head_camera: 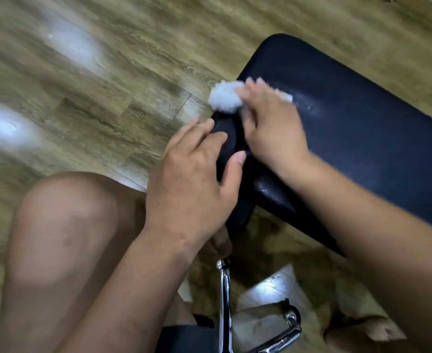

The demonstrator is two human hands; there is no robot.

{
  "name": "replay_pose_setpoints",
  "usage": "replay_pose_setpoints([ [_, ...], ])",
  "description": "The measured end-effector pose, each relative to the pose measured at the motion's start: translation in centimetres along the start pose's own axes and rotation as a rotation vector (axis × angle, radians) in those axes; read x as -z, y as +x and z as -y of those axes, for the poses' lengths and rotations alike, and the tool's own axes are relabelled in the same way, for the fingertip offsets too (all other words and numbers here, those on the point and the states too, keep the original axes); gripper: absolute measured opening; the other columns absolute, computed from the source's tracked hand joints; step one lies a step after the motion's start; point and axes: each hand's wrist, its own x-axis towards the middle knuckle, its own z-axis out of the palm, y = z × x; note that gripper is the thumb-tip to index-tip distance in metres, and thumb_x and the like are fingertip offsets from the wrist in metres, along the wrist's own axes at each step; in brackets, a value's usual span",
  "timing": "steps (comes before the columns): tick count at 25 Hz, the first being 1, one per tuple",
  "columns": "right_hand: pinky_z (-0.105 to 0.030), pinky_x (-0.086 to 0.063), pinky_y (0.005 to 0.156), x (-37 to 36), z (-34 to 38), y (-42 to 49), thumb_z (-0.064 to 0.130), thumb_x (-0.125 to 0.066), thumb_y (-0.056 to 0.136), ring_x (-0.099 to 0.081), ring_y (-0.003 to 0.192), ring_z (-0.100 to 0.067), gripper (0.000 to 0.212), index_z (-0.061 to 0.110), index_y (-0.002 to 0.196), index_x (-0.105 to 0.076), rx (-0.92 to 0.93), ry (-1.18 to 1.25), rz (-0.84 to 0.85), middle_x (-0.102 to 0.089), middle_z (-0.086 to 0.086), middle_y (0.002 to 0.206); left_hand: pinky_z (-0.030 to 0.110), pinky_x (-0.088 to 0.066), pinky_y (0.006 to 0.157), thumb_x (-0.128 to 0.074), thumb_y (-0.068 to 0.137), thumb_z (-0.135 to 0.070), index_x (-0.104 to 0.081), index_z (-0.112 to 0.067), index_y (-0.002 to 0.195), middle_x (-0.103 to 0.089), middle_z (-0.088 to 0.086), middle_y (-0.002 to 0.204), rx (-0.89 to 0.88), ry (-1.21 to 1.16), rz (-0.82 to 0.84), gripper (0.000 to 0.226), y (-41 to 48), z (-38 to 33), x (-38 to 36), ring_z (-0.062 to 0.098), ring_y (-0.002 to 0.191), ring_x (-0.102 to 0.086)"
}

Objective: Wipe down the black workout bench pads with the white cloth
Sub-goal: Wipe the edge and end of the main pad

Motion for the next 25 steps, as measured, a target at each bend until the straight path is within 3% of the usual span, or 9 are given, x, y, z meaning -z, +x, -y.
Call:
replay_pose_setpoints([
  [3, -0.035, -0.044, 0.086, 0.4, -4.2, 9.7, 0.015, -0.039, 0.093, -0.058, 0.111, -0.034, 0.034, 0.02, 0.118, -0.062, -0.262, -0.099, 0.022, -0.062, -0.01, 0.118, 0.031, -0.031, 0.114, -0.054, 0.085, -0.018, -0.061, -0.015, 0.131, -0.049, 0.008, 0.147, -0.031, 0.004, 0.266, 0.047, -0.6, -0.3, -1.1, 0.023, 0.144, -0.035],
  [5, -0.031, -0.046, 0.083, 0.4, -4.1, 11.6, 0.011, -0.042, 0.087, -0.061, 0.106, -0.031, 0.039, 0.022, 0.116, -0.065, -0.438, -0.059, 0.055, -0.066, -0.008, 0.112, 0.032, -0.035, 0.115, -0.044, 0.081, -0.017, -0.061, -0.014, 0.132, -0.052, 0.008, 0.145, -0.006, -0.046, 0.231, 0.054, -0.3, 0.4, -0.8, 0.022, 0.141, -0.039],
  [8, -0.028, -0.041, 0.076, -0.7, 1.1, 5.6, 0.004, -0.047, 0.08, -0.059, 0.097, -0.025, 0.033, 0.015, 0.102, -0.069, -0.252, 0.158, 0.027, -0.064, -0.009, 0.1, 0.033, -0.041, 0.109, -0.043, 0.075, -0.011, -0.069, -0.005, 0.119, -0.066, 0.014, 0.126, -0.012, -0.088, -0.134, 0.051, 1.3, 1.3, -0.1, 0.028, 0.124, -0.058],
  [11, -0.03, -0.045, 0.086, 0.9, 5.5, -3.4, 0.001, -0.058, 0.074, -0.062, 0.1, -0.031, 0.032, -0.005, 0.105, -0.066, -0.021, 0.401, 0.084, -0.067, -0.024, 0.106, 0.039, -0.043, 0.107, -0.041, 0.074, -0.009, -0.07, -0.004, 0.117, -0.064, 0.016, 0.127, -0.08, -0.184, -0.143, 0.051, 2.9, 0.1, -0.7, 0.03, 0.123, -0.058],
  [13, -0.024, -0.049, 0.073, 1.6, 4.5, -4.9, -0.001, -0.064, 0.068, -0.068, 0.081, -0.028, 0.027, -0.002, 0.095, -0.067, 0.136, 0.209, 0.04, -0.07, -0.019, 0.092, 0.041, -0.043, 0.106, -0.039, 0.074, -0.009, -0.068, -0.003, 0.118, -0.062, 0.016, 0.13, -0.163, -0.238, -0.105, 0.053, 2.6, -1.3, -0.9, 0.03, 0.125, -0.057],
  [16, -0.032, -0.044, 0.086, 1.8, -0.6, 1.4, -0.003, -0.05, 0.084, -0.061, 0.103, -0.031, 0.031, 0.006, 0.112, -0.061, 0.055, 0.04, 0.088, -0.064, -0.015, 0.111, 0.039, -0.039, 0.11, -0.042, 0.078, -0.01, -0.066, -0.002, 0.122, -0.06, 0.016, 0.133, -0.21, -0.187, -0.13, 0.05, 1.9, -1.5, -1.7, 0.031, 0.128, -0.053],
  [20, -0.032, -0.04, 0.082, 3.5, -8.5, 6.5, 0.016, -0.043, 0.097, -0.053, 0.113, -0.033, 0.024, 0.012, 0.117, -0.056, -0.244, -0.042, 0.079, -0.057, -0.014, 0.124, 0.055, -0.035, 0.111, -0.049, 0.087, -0.031, -0.057, -0.007, 0.133, -0.046, 0.018, 0.147, -0.194, 0.045, 0.124, 0.052, -0.7, -2.4, -4.4, 0.039, 0.14, -0.036],
  [22, -0.035, -0.041, 0.086, 4.4, -10.8, 4.4, 0.019, -0.041, 0.099, -0.051, 0.116, -0.034, 0.024, 0.01, 0.117, -0.055, -0.289, -0.032, 0.074, -0.055, -0.014, 0.126, 0.061, -0.028, 0.113, -0.049, 0.088, -0.04, -0.051, -0.015, 0.14, -0.038, 0.012, 0.154, -0.216, 0.204, 0.271, 0.058, -1.5, -3.9, -5.5, 0.038, 0.145, -0.027],
  [25, -0.036, -0.039, 0.085, 6.0, -15.0, -0.7, 0.02, -0.039, 0.1, -0.051, 0.115, -0.033, 0.025, 0.009, 0.118, -0.053, -0.39, -0.05, 0.036, -0.055, -0.014, 0.124, 0.06, -0.015, 0.118, -0.043, 0.092, -0.05, -0.041, -0.025, 0.146, -0.029, 0.004, 0.16, -0.244, 0.299, 0.346, 0.06, -1.5, -6.8, -6.2, 0.032, 0.15, -0.014],
])
